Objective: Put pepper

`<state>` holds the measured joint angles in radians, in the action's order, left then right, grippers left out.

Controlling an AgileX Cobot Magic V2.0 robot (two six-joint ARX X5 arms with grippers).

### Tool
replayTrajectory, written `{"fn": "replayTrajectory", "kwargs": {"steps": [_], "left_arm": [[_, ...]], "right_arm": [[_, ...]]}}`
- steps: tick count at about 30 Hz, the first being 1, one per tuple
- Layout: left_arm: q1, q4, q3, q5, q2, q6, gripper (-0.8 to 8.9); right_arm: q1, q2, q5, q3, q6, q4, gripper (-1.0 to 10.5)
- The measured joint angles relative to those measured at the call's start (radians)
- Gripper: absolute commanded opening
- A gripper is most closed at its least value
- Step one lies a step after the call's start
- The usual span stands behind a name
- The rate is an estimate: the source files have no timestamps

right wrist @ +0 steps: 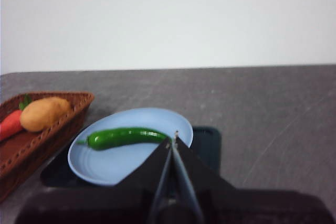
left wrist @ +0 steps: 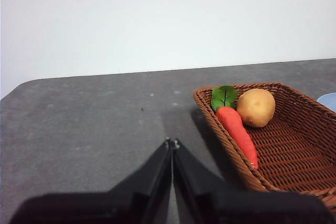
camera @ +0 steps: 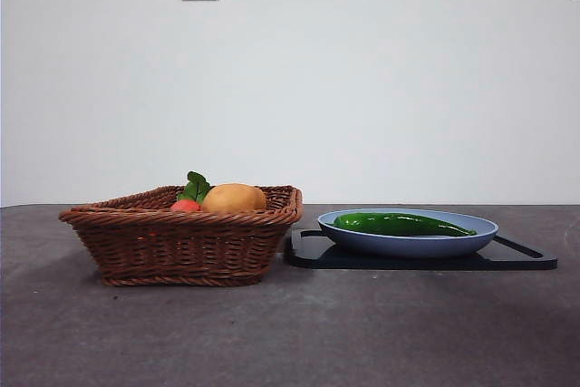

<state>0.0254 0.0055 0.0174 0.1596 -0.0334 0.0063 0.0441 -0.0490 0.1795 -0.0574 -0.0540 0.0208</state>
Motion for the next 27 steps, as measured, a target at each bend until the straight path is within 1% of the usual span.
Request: {"fn": "replayTrajectory", "kwargs": {"steps": [5, 12, 17, 27], "left_arm": [[0.000, 0.000, 0.000, 0.000, 0.000, 0.000, 0.08], [0.000, 0.000, 0.000, 0.000, 0.000, 0.000, 0.08], [0.000, 0.000, 0.000, 0.000, 0.000, 0.000, 0.08], [0.000, 0.000, 0.000, 0.000, 0.000, 0.000, 0.08]], "right_arm": [[0.002, 0.027, 0.000, 0.043, -0.016, 0.004, 0.1], [0.002, 0.045, -0.001, 0.044, -0.029, 0.128, 0.1], [0.002, 0.045, 0.000, 0.043, -0.043, 0.130, 0.1], [0.002, 0.045, 0.000, 0.043, -0.047, 0.130, 0.1]]}}
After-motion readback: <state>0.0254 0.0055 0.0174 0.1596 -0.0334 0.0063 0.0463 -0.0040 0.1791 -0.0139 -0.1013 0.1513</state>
